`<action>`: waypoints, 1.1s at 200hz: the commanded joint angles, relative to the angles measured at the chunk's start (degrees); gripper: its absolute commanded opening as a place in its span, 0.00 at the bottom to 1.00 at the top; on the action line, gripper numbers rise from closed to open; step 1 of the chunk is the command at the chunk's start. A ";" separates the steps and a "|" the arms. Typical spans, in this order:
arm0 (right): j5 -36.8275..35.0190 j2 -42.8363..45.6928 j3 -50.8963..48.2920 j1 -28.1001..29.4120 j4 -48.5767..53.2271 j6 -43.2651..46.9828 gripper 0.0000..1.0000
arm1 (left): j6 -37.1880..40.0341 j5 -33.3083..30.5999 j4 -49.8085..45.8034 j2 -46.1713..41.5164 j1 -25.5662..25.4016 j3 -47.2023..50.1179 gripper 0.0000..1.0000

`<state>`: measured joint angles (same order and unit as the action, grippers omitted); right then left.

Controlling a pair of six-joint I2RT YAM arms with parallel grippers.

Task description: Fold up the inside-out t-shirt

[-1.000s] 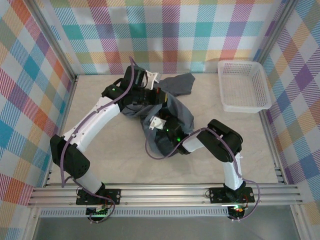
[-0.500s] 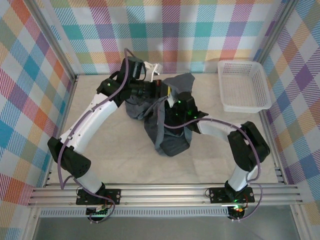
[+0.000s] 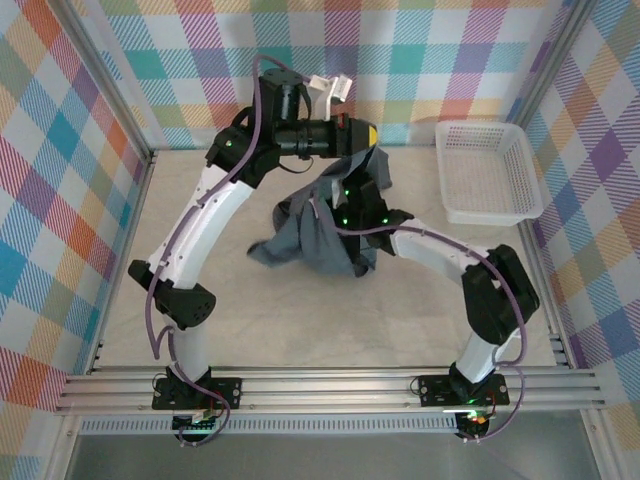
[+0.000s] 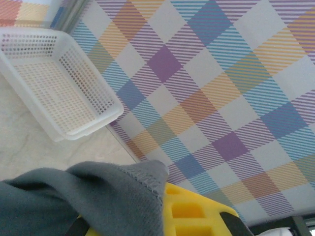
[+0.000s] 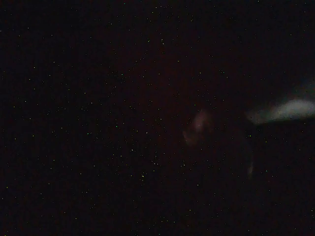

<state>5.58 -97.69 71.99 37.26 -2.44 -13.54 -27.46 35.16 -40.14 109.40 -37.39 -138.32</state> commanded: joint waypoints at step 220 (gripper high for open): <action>18.33 -12.12 18.52 -6.58 13.01 -14.00 0.00 | 16.88 -4.31 -0.03 -6.12 -12.25 -14.62 0.00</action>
<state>23.53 -115.90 87.74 33.32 8.29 -24.12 -17.54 32.01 -41.08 108.03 -48.05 -153.77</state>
